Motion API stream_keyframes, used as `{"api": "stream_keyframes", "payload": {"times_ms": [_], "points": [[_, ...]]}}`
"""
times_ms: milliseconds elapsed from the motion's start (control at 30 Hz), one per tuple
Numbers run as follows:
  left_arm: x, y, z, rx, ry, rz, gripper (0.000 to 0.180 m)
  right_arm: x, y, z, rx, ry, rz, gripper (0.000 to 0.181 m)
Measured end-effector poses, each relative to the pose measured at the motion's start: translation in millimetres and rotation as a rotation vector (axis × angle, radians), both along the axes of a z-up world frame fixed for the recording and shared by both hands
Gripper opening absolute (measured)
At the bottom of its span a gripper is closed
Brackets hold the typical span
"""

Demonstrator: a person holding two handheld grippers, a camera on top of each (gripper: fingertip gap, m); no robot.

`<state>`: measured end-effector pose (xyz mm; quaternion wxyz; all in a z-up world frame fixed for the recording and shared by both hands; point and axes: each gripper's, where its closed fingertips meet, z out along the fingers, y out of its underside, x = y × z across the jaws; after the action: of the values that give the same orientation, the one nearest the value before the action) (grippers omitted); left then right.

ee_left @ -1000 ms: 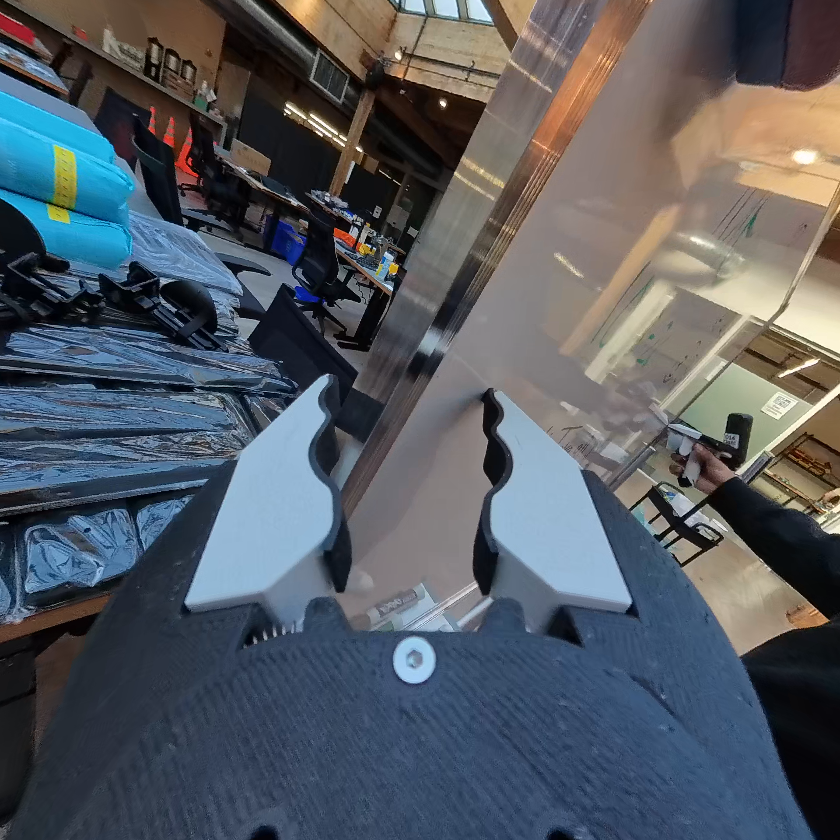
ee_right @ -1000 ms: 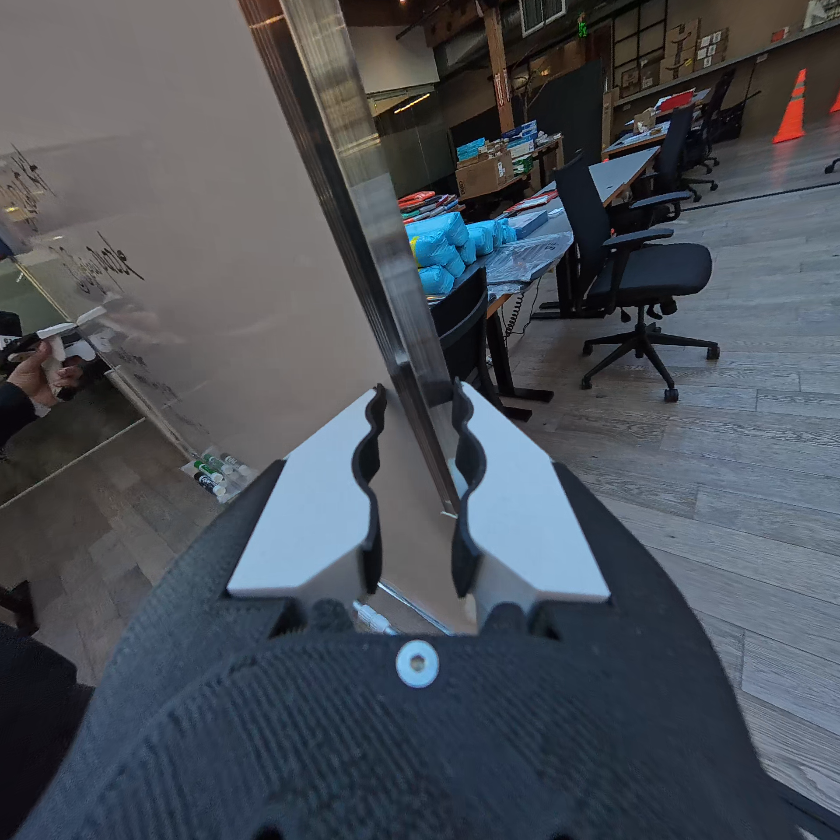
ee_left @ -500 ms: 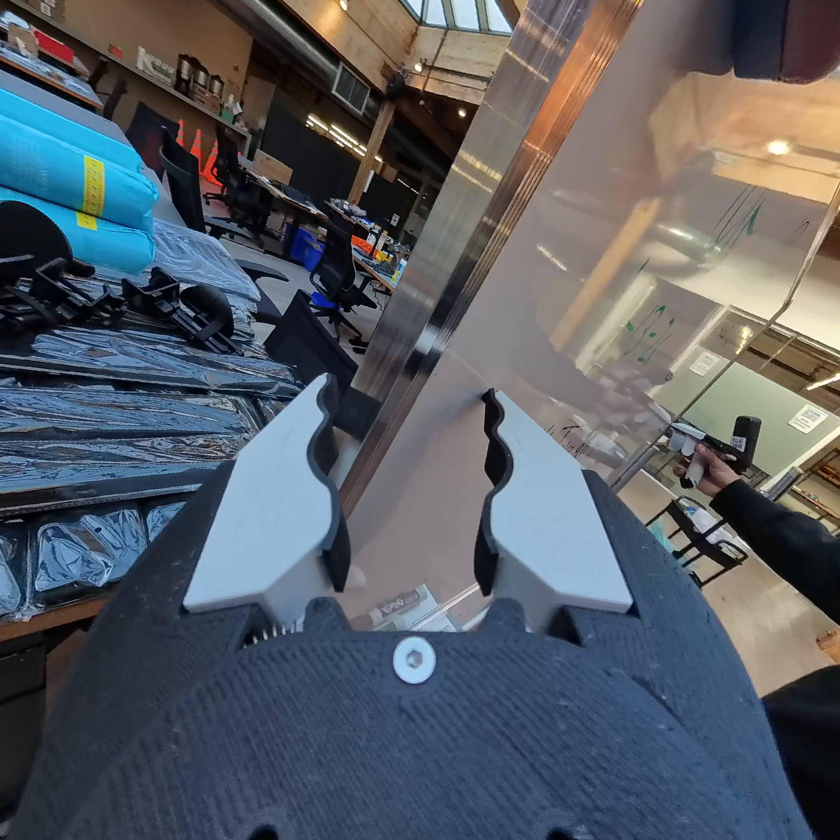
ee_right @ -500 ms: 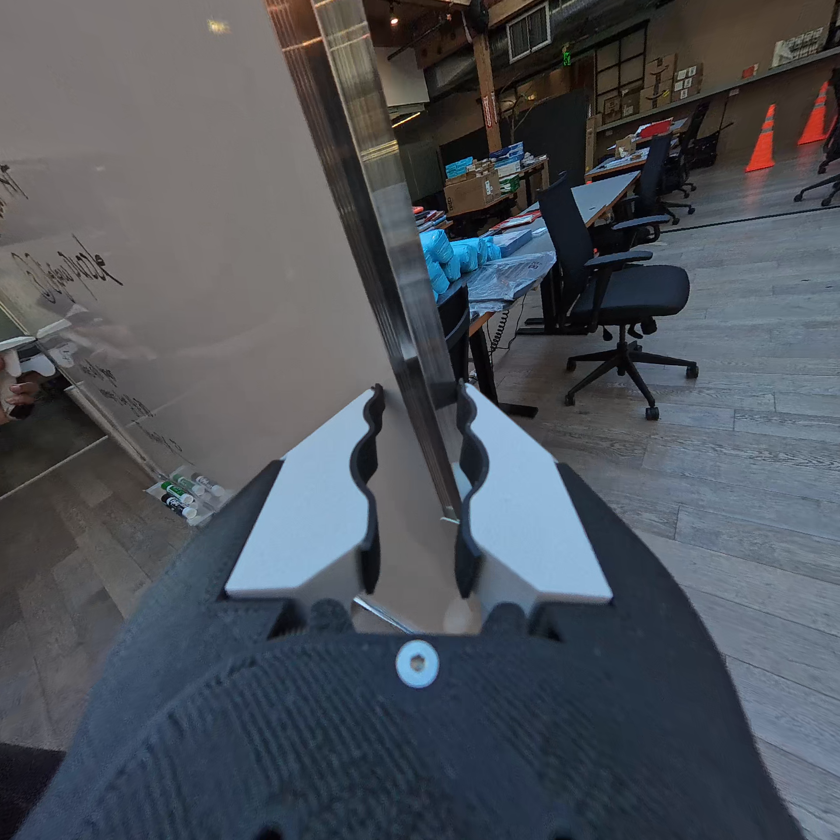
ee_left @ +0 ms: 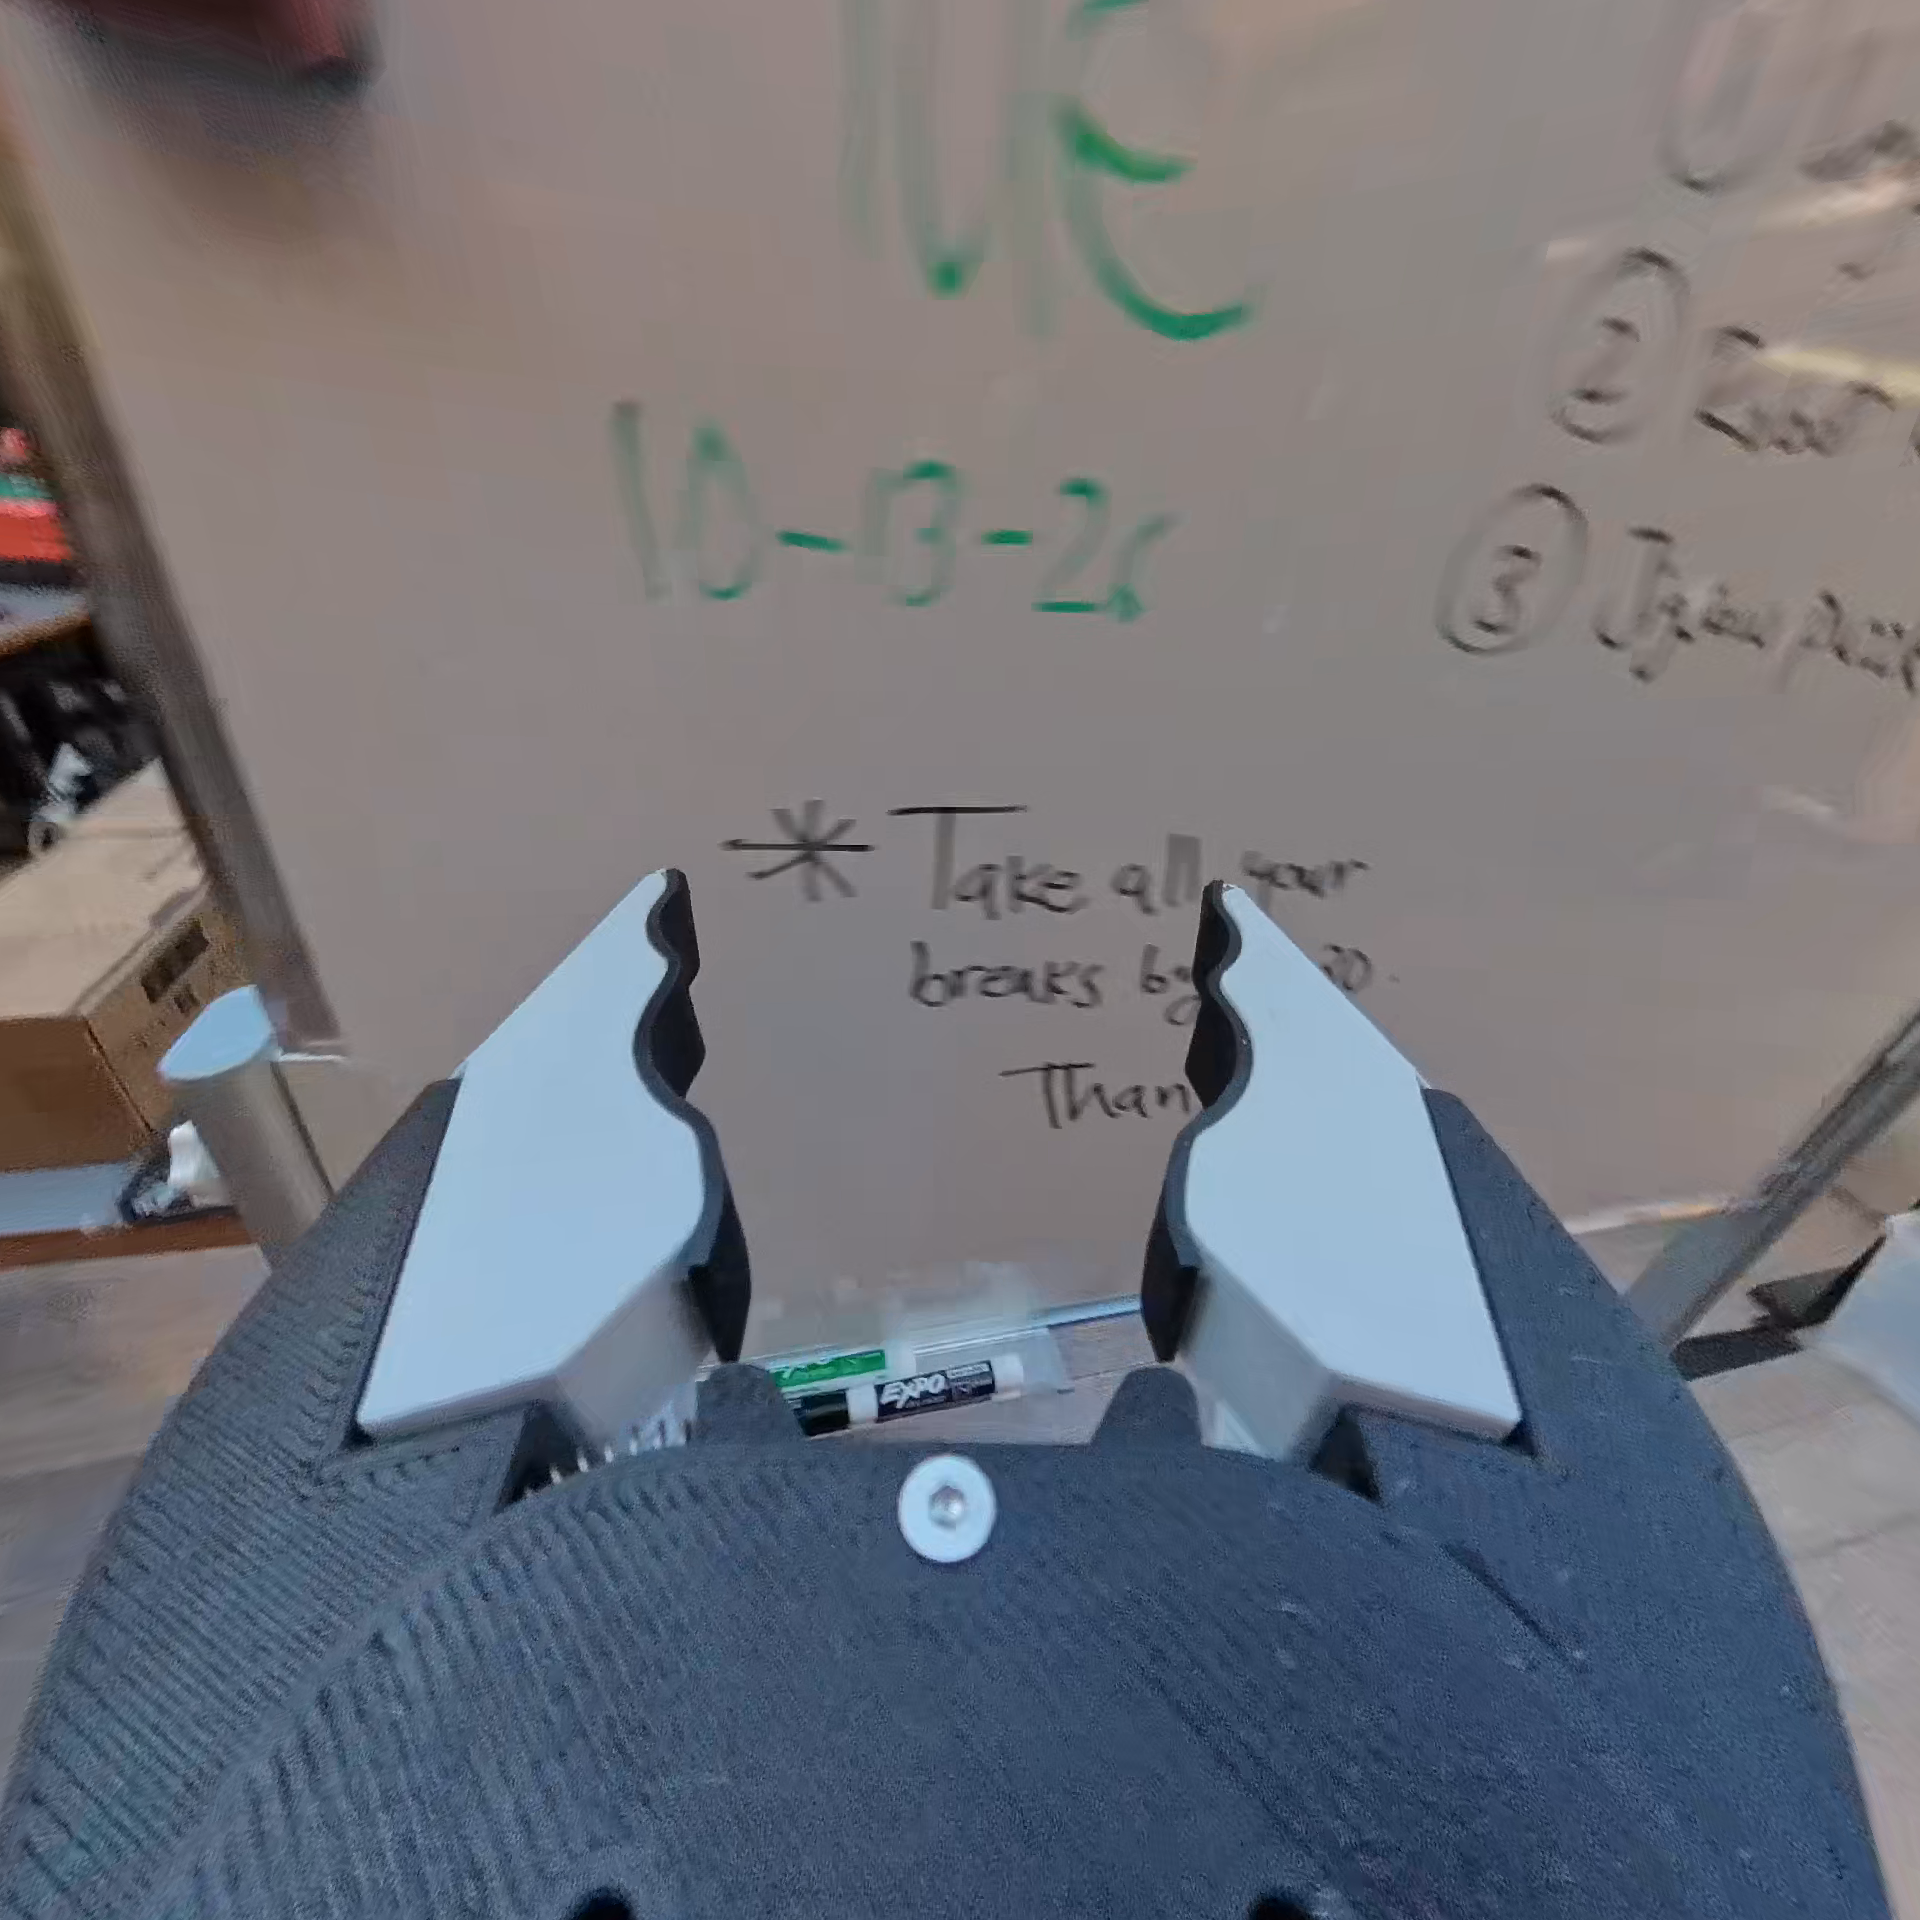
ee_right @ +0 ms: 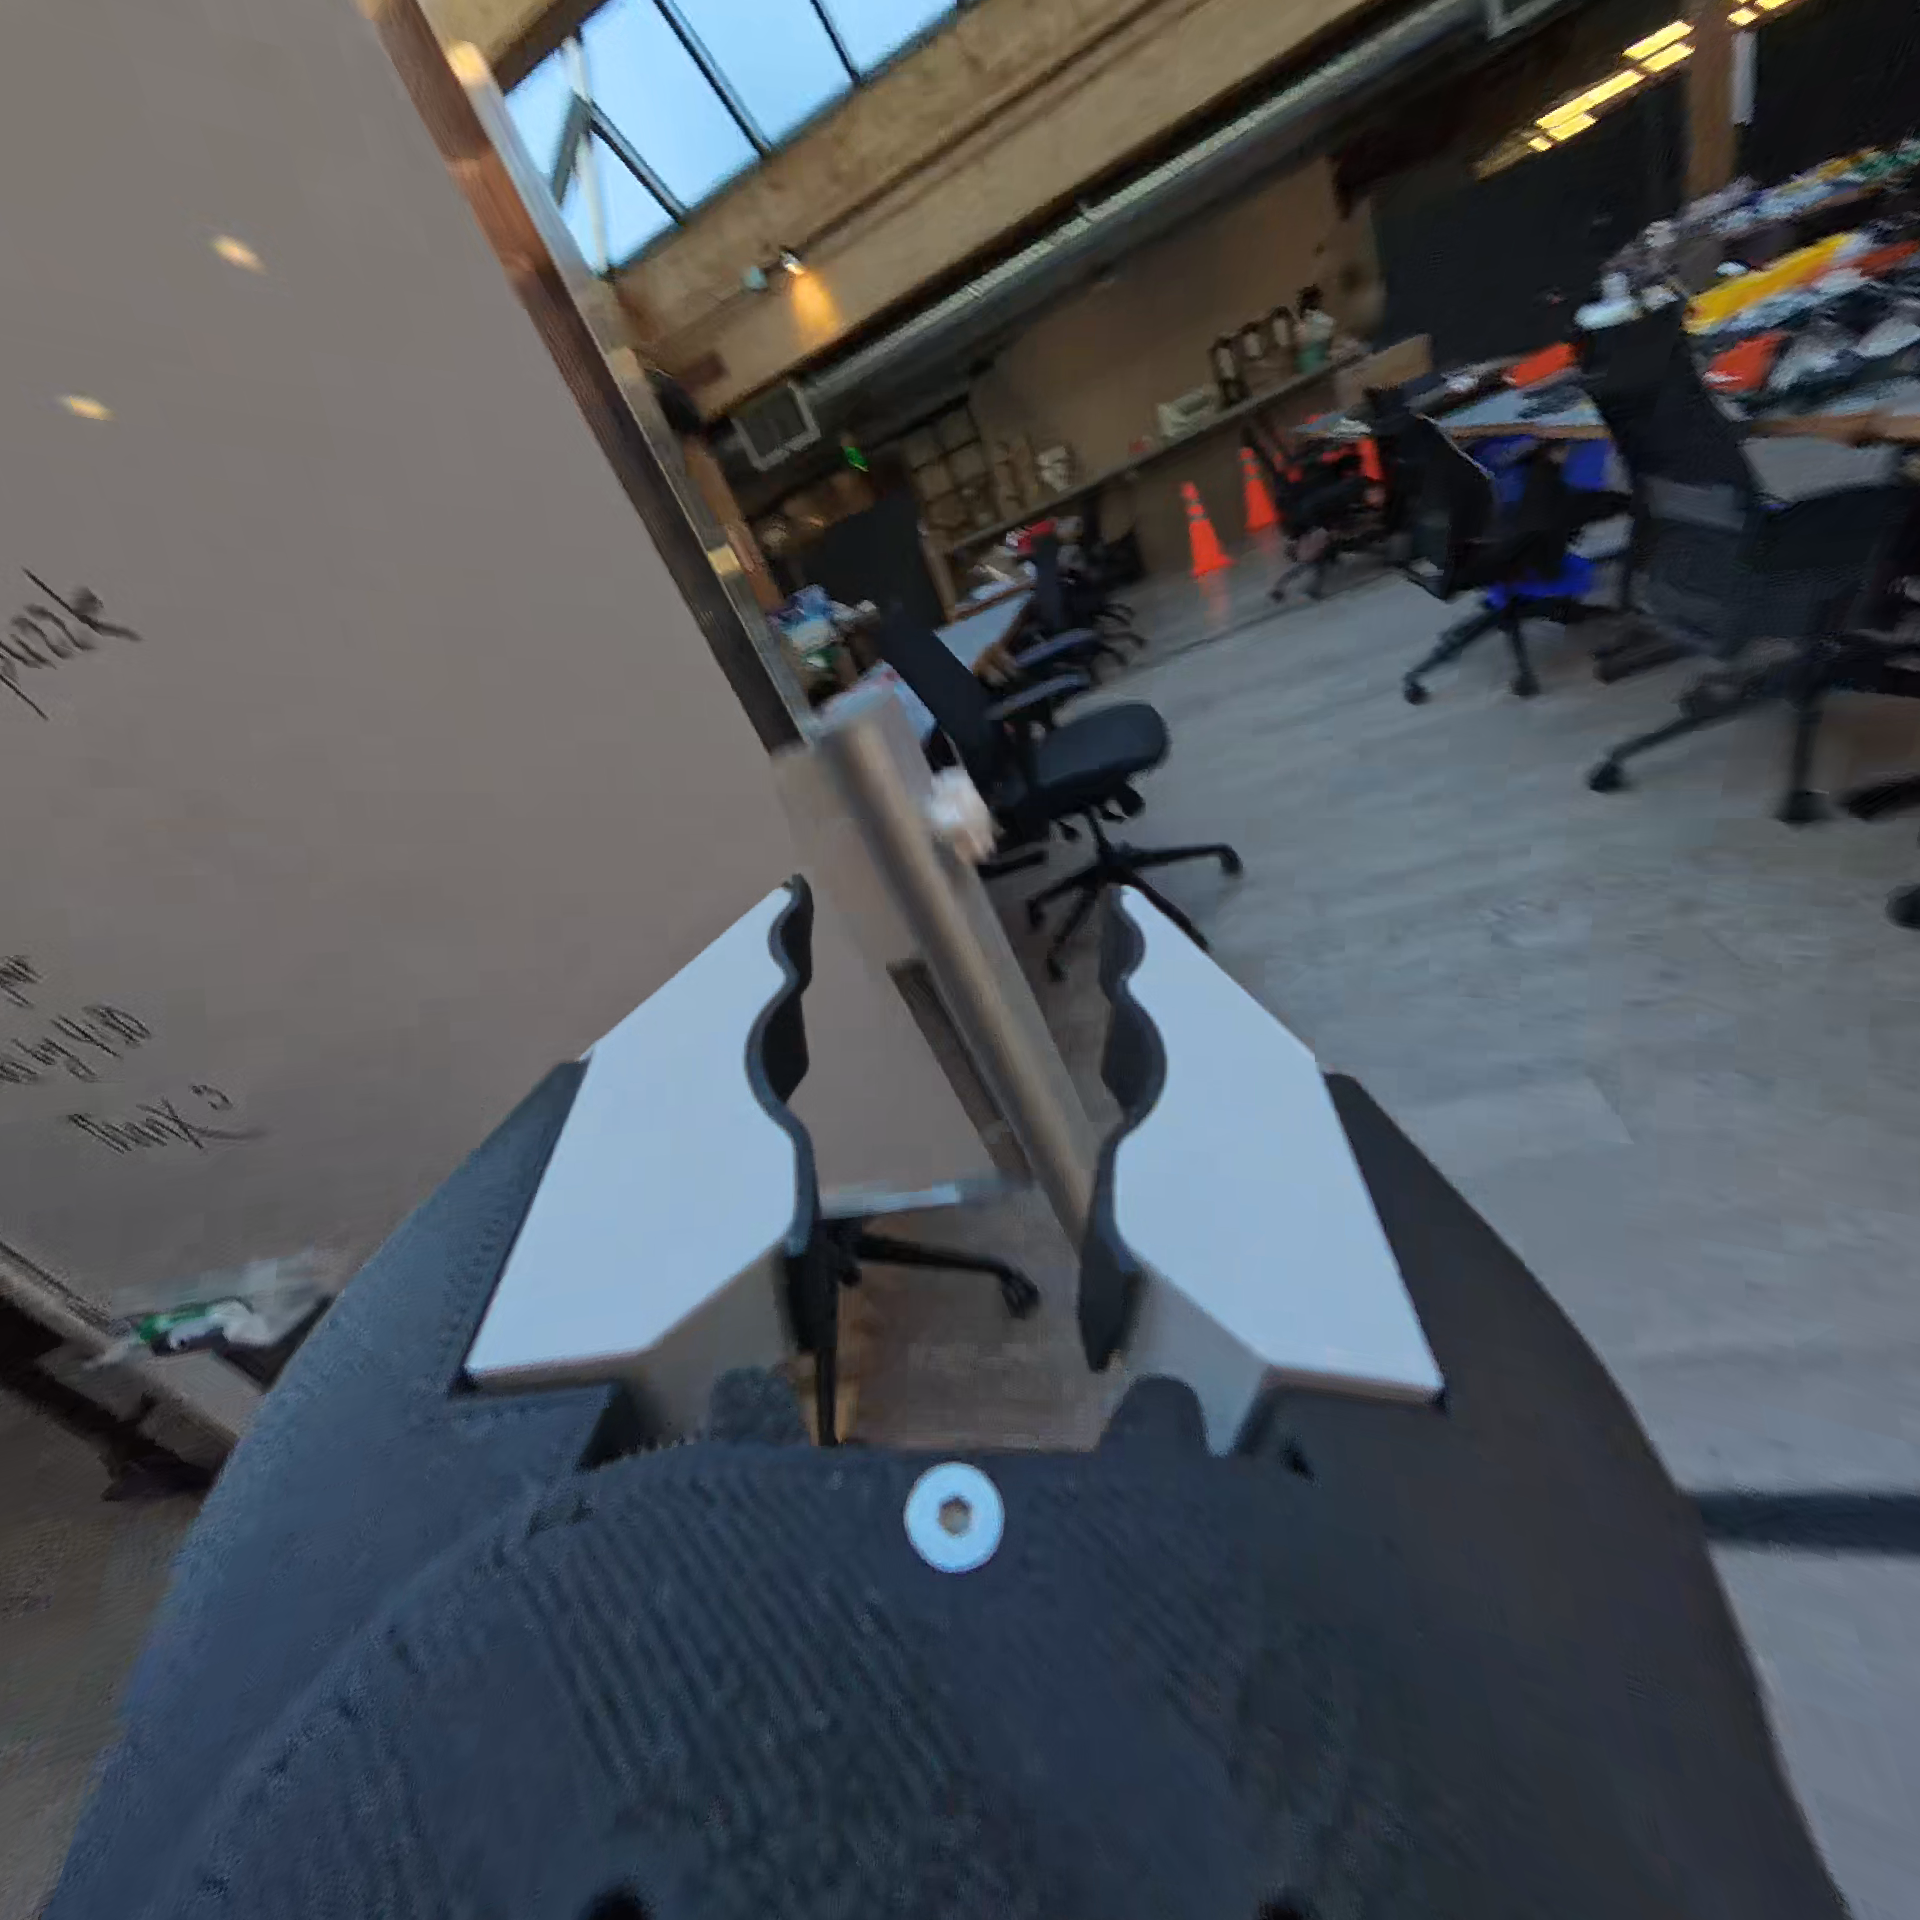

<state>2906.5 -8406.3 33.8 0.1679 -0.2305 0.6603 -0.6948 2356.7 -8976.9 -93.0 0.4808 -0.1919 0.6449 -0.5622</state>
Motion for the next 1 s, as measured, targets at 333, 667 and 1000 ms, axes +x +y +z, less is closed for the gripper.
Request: {"api": "stream_keyframes", "payload": {"times_ms": [333, 667, 1000], "points": [[-473, -359, 37, -0.204, -0.416, -0.635, 0.061, -199, 71, -109, 0.296, 0.106, 0.003, 0.063], [-830, -620, -87, 0.223, 0.139, -1.538, 0.075, -410, -22, -84, 0.22, 0.004, -0.314, 0.063], [-1105, -857, -83, 0.275, 0.287, -1.871, 0.08, -671, -181, -73, 0.301, -0.082, -0.67, 0.069]]}}
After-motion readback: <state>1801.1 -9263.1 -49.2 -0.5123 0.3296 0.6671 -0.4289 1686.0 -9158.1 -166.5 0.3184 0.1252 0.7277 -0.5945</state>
